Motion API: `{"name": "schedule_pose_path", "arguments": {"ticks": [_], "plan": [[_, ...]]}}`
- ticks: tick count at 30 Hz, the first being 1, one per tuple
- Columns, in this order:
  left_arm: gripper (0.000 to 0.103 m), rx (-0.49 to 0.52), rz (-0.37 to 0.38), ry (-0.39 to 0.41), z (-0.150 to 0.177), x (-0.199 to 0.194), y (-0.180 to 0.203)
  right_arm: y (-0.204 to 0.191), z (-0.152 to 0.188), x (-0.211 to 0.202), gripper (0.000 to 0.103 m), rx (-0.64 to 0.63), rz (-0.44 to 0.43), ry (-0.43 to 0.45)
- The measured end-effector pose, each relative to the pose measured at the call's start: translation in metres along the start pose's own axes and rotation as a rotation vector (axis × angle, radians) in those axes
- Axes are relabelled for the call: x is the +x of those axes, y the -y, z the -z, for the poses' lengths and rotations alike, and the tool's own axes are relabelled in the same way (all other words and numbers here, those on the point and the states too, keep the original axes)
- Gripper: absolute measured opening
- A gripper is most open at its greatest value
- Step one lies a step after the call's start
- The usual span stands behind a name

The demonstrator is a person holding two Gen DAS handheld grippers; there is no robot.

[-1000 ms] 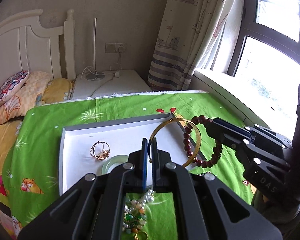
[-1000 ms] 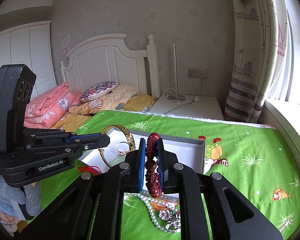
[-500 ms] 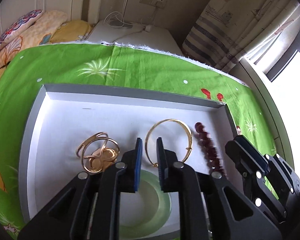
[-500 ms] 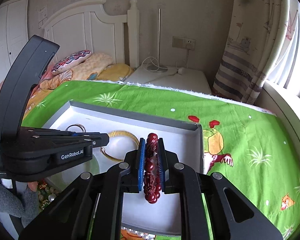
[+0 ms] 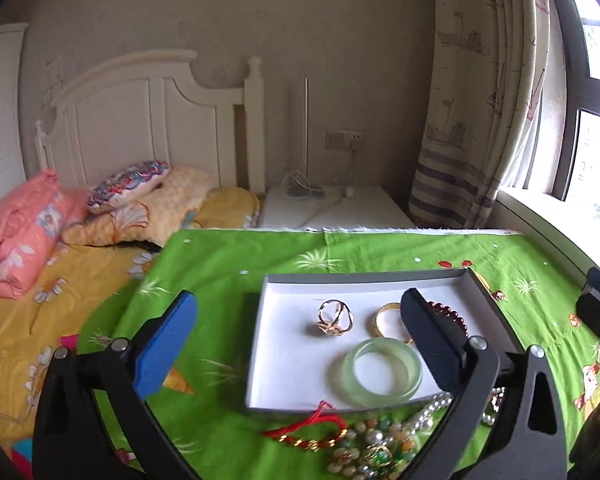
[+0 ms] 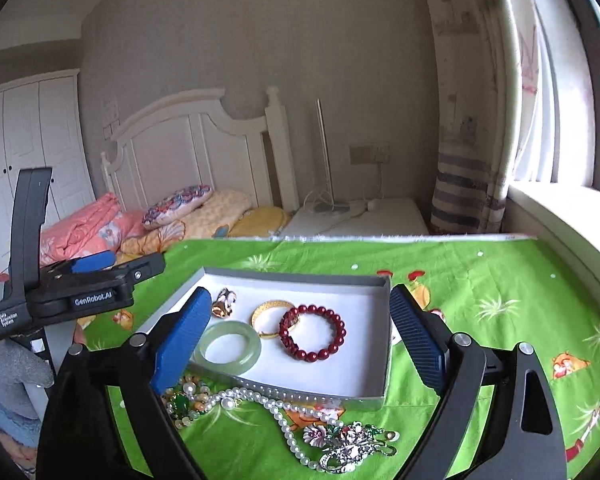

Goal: Organize jewelry
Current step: 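Withdraw both open tools from the box, then grasp the red string bracelet with the left tool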

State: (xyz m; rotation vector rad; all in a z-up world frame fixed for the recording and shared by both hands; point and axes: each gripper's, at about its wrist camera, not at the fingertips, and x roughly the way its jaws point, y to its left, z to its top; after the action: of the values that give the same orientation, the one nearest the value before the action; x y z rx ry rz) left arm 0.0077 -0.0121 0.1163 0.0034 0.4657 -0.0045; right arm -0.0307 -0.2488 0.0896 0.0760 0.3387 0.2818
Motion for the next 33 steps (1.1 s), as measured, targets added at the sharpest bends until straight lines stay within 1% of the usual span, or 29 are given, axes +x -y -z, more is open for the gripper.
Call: {"name": "schedule_pose_path", "arguments": {"ticks": [1,2,3,4,5,7,8,10,11,12,13,14,16,18,20,22,24,25,27,29,31,32,33], "plan": [[0.101,-0.004,0.001,0.01,0.006,-0.01,-0.005,-0.003,0.002,-0.014,0.087,-0.001,0.017,0.059],[0.101,-0.013,0.017,0.008,0.013,-0.018,-0.01,-0.005,0.005,-0.025,0.087,0.003,0.033,0.106],[0.101,-0.027,0.044,-0.007,0.02,-0.023,-0.015,-0.007,0.008,-0.032,0.087,0.016,0.036,0.123],[0.101,-0.043,0.075,-0.035,0.027,-0.026,-0.02,-0.006,0.011,-0.032,0.087,0.032,0.023,0.101],[0.101,-0.057,0.095,-0.061,0.036,-0.027,-0.025,-0.006,0.014,-0.029,0.087,0.045,-0.001,0.052],[0.101,-0.079,0.088,-0.098,0.052,-0.027,-0.034,-0.007,0.023,-0.02,0.087,0.065,-0.003,-0.045],[0.101,-0.087,0.081,-0.107,0.059,-0.026,-0.039,-0.007,0.028,-0.018,0.087,0.067,-0.001,-0.068],[0.101,-0.116,0.077,-0.116,0.076,-0.022,-0.049,-0.01,0.04,-0.014,0.087,0.073,-0.006,-0.086],[0.101,-0.142,0.086,-0.127,0.085,-0.019,-0.054,-0.013,0.048,-0.011,0.087,0.07,0.0,-0.102],[0.1,-0.175,0.11,-0.169,0.092,-0.013,-0.06,-0.015,0.055,-0.008,0.087,0.065,0.009,-0.109],[0.1,-0.213,0.15,-0.205,0.095,-0.008,-0.066,-0.017,0.063,-0.006,0.086,0.065,0.016,-0.119],[0.1,-0.239,0.163,-0.21,0.099,-0.006,-0.072,-0.016,0.068,-0.002,0.084,0.075,0.009,-0.154],[0.1,-0.258,0.166,-0.206,0.098,-0.004,-0.076,-0.012,0.074,-0.003,0.084,0.097,-0.006,-0.147],[0.099,-0.234,0.187,-0.218,0.1,-0.004,-0.071,-0.008,0.079,-0.006,0.084,0.118,-0.023,-0.136],[0.096,-0.209,0.199,-0.226,0.101,-0.003,-0.066,-0.006,0.082,-0.007,0.08,0.133,-0.037,-0.143],[0.085,-0.202,0.209,-0.246,0.099,0.002,-0.063,-0.004,0.085,-0.009,0.08,0.142,-0.045,-0.137],[0.079,-0.18,0.211,-0.287,0.096,0.013,-0.059,-0.004,0.087,-0.009,0.08,0.15,-0.054,-0.14],[0.077,-0.153,0.213,-0.31,0.094,0.019,-0.054,-0.002,0.089,-0.008,0.08,0.157,-0.056,-0.148],[0.073,-0.082,0.188,-0.337,0.089,0.028,-0.043,0.001,0.089,-0.006,0.08,0.173,-0.058,-0.161],[0.073,-0.001,0.172,-0.342,0.083,0.036,-0.031,0.004,0.084,-0.006,0.08,0.189,-0.064,-0.162],[0.072,0.052,0.165,-0.35,0.078,0.046,-0.022,0.005,0.081,-0.005,0.08,0.194,-0.069,-0.164],[0.07,0.071,0.162,-0.362,0.077,0.051,-0.019,0.005,0.078,-0.004,0.08,0.195,-0.07,-0.164],[0.063,0.09,0.161,-0.376,0.077,0.056,-0.015,0.005,0.078,-0.004,0.08,0.194,-0.069,-0.164]]}}
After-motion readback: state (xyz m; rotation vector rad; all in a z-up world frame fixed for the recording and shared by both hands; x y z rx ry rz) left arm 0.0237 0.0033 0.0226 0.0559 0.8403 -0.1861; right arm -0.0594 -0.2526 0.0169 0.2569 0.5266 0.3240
